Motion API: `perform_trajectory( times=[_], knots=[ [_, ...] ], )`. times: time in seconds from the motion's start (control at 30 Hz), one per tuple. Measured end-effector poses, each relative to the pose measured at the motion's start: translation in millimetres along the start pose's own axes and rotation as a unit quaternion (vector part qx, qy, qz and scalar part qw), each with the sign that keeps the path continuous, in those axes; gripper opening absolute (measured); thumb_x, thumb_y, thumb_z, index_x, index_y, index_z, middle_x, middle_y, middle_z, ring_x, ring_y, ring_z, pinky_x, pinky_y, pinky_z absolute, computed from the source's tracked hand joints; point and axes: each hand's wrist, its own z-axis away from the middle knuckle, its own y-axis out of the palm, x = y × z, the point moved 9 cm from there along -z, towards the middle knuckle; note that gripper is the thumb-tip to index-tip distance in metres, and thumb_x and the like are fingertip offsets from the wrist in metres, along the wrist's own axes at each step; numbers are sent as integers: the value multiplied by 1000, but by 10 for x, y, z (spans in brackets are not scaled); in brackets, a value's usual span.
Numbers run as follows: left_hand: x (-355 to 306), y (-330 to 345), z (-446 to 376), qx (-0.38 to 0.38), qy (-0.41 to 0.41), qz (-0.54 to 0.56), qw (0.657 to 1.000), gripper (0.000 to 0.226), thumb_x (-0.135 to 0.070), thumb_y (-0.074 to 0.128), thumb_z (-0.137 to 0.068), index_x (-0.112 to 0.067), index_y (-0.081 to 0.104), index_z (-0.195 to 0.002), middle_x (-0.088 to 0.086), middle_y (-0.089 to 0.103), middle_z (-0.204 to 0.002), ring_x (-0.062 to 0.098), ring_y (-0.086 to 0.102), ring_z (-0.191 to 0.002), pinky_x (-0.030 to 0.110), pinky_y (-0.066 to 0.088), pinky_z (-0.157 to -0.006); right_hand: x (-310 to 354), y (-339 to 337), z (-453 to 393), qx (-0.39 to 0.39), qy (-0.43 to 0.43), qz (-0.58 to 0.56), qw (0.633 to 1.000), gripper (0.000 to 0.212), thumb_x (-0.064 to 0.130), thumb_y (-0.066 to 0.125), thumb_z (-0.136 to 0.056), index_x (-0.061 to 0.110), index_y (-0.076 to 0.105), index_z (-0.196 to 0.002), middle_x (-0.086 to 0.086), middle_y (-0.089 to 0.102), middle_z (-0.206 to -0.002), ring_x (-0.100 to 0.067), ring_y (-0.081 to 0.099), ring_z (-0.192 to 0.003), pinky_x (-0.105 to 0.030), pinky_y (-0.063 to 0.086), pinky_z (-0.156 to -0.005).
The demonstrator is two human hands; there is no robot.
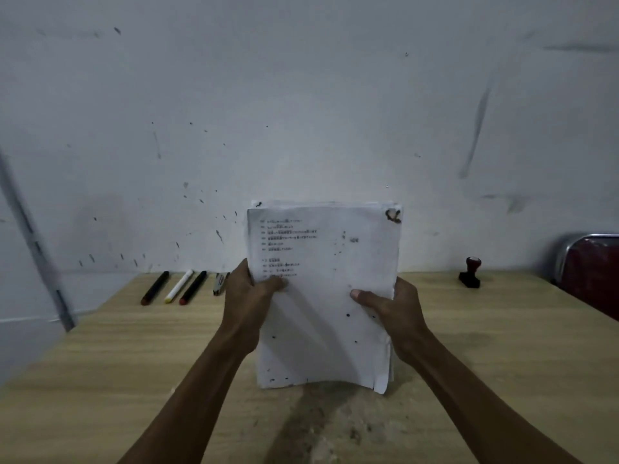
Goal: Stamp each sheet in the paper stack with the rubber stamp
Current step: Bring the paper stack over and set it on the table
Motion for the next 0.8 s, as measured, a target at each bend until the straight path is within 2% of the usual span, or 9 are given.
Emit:
perform_trajectory(
  times=[0.13,0.4,0.57,0.7,0.8],
  knots=[
    [76,-62,-39,6,-18,11,1000,32,6,68,-76,-6,65,-106,5,71,-103,25,67,-92,34,53,-72,-119,-89,-16,13,29,-11,999,33,4,81,-73,8,69,-103,-4,75,-99,-22,72,-87,-33,60,-71],
    [167,-23,-15,18,-29,-4,999,31,1,67,-81,-12,65,-109,-1,70,-105,19,65,-92,27,48,-68,-233,-25,9,29,54,10,998,31,-4,79,-73,6,69,-100,-5,75,-97,-22,72,-85,-28,56,-66],
    [189,8,-3,39,-16,-70,997,35,-3,65,-85,-16,61,-117,-1,66,-113,18,63,-100,33,53,-81,-246,-19,5,25,60,33,997,24,-8,70,-79,7,68,-98,-10,74,-99,-27,70,-89,-34,56,-73],
    [-32,-69,-29,21,30,-104,994,27,-1,65,-84,-12,60,-109,-5,65,-101,7,62,-88,19,50,-66,13,46,-2,54,11,61,997,29,-9,66,-82,15,67,-99,3,73,-93,-10,71,-81,-23,57,-68],
    [-49,-192,-41,-8,26,-135,991,22,1,68,-79,-2,63,-100,3,68,-96,14,65,-84,25,52,-65,88,79,35,67,-2,88,994,38,-12,71,-76,16,64,-101,7,72,-90,-5,70,-74,-17,54,-63]
  ],
)
